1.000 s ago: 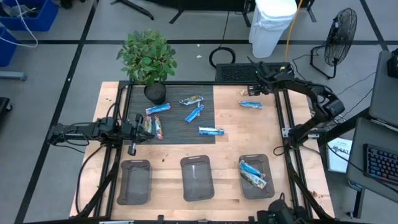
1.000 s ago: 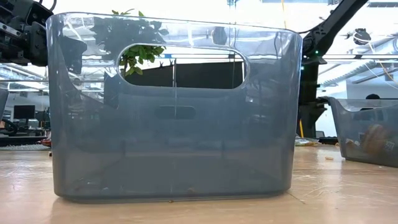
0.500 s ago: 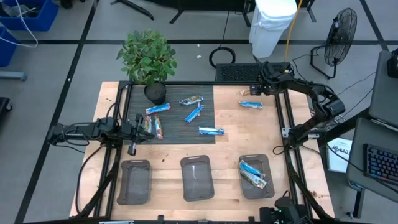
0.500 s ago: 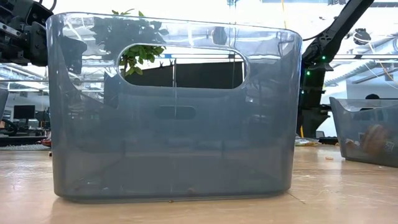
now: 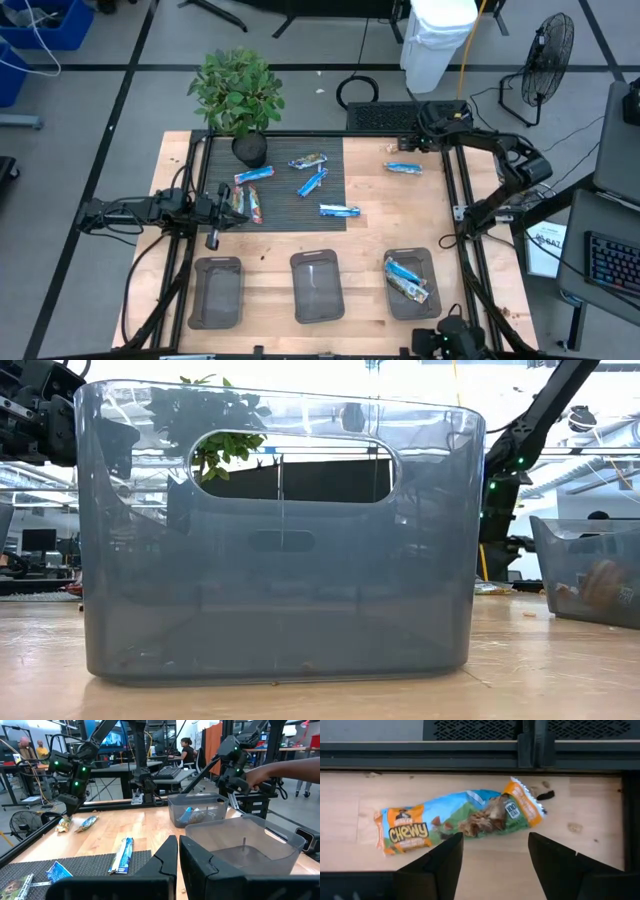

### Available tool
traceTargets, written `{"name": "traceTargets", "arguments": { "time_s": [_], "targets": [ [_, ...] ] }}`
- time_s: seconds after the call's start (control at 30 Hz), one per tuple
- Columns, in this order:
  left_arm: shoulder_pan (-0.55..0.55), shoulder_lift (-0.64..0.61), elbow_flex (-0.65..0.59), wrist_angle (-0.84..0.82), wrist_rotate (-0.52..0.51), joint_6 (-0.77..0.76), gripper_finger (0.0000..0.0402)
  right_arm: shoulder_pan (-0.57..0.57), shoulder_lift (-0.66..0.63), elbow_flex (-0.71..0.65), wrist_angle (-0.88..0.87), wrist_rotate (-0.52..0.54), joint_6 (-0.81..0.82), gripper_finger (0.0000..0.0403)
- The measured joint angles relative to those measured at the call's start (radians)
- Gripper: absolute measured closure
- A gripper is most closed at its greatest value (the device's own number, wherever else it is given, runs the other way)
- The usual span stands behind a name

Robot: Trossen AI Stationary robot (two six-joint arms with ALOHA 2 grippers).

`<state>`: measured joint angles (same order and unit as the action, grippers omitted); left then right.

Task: Pick and place Granola Bars by type
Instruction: Put the yellow granola bar into the right black bin

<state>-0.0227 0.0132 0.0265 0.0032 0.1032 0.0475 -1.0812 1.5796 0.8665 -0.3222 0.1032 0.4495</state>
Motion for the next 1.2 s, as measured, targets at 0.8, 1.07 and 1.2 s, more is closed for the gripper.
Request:
{"name": "traceTargets", "arguments": {
  "time_s": [0.8, 1.07, 1.2],
  "targets": [
    [0.000, 0.000, 0.000, 0.000, 0.000, 0.000, 0.0376, 0.034, 0.104, 0.001, 0.127, -0.014, -0.082, 0.0330],
    [0.000, 0.000, 0.000, 0.000, 0.000, 0.000, 0.0376, 0.084, 0.101, 0.001, 0.120, -0.005, -0.173, 0.0400],
    [0.000, 0.000, 0.000, 0.000, 0.000, 0.000, 0.0376, 0.126, 0.066, 0.000, 0.107, -0.011, -0.200, 0.0402]
  ]
}}
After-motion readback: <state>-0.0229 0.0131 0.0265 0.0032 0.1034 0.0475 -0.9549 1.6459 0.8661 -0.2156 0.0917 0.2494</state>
